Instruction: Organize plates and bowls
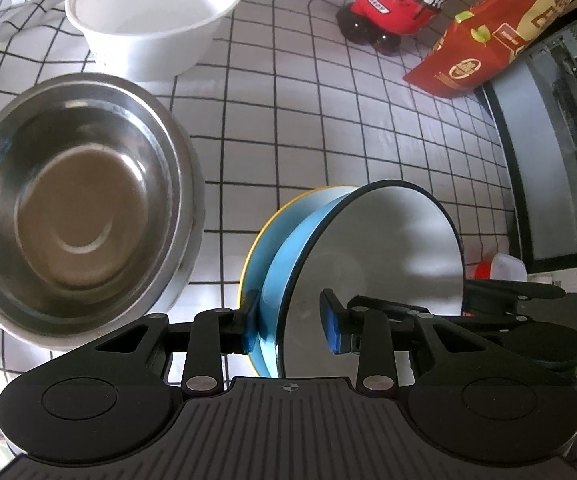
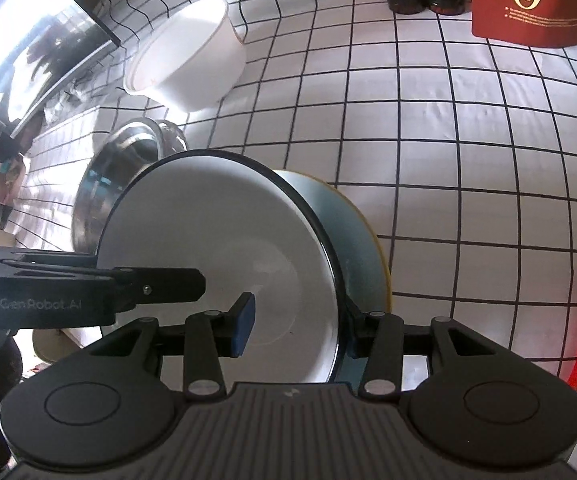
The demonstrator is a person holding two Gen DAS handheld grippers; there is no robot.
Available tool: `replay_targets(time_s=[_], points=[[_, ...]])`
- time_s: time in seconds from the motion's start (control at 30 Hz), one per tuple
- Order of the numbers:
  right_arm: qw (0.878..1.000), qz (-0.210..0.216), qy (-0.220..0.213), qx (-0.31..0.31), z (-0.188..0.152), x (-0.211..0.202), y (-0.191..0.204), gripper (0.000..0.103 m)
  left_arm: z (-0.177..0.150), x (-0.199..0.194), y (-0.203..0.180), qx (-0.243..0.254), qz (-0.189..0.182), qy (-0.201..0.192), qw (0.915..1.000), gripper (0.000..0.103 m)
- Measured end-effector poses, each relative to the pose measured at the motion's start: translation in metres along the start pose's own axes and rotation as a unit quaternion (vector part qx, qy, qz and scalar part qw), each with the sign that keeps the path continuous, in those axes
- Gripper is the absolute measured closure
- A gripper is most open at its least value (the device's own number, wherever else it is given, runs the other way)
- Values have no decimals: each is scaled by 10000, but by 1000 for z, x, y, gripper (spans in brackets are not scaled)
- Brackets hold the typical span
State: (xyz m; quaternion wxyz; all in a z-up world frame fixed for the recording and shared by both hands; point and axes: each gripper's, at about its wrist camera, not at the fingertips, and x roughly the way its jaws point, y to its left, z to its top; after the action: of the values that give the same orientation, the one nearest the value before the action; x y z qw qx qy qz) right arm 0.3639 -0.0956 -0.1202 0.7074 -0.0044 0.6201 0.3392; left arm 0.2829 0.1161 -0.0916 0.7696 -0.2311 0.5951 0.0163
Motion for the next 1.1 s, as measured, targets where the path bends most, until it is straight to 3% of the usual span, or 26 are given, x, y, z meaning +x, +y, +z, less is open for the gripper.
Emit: replay_targets(time_s=[1.1], points=[[9998, -34, -40, -217, -3, 2, 4, 57, -5, -3, 4, 24, -51, -3, 10000, 73]])
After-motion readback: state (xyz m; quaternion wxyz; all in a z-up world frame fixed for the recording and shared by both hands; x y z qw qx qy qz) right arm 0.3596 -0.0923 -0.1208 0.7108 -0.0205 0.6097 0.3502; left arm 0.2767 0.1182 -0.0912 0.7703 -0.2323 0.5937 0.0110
